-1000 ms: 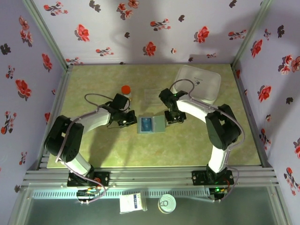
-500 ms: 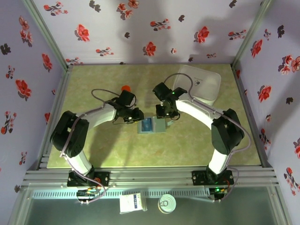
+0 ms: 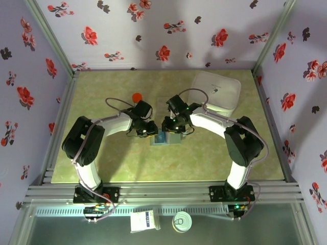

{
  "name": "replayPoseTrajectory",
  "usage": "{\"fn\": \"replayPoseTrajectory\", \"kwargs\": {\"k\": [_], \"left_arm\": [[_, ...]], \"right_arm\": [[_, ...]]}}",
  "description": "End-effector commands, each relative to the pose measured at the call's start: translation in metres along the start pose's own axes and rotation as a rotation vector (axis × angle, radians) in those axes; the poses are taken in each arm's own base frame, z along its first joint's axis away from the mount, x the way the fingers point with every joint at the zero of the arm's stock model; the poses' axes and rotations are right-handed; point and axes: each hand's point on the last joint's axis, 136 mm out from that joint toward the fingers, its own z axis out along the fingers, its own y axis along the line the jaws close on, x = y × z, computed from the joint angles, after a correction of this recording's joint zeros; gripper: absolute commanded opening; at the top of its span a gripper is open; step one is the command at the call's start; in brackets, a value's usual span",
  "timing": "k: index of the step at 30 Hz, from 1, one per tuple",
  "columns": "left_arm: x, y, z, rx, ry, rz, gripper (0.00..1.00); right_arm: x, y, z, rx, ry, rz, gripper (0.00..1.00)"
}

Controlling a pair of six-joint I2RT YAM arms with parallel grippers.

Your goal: Take the credit cards out of the card holder

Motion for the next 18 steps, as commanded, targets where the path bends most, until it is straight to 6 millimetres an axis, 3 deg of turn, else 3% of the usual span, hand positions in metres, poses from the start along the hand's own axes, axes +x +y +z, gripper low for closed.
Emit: {"fn": "replayPoseTrajectory", "kwargs": {"k": [1, 11, 18], "left_arm": [[0.012, 0.017, 0.008, -0.064, 0.038, 0.014, 0.19], [0.013, 0.017, 0.001, -0.064, 0.026, 0.015, 0.16], [0.005, 0.009, -0.014, -0.053, -0.014, 0.016, 0.23]], "right_arm": [[-0.002, 0.006, 0.012, -0.081, 0.014, 0.049, 0.34], [0.003, 0.000, 0.031, -0.092, 0.051, 0.062, 0.29], [0.003, -0.001, 0.033, -0.095, 0.053, 0.064, 0.29]]}}
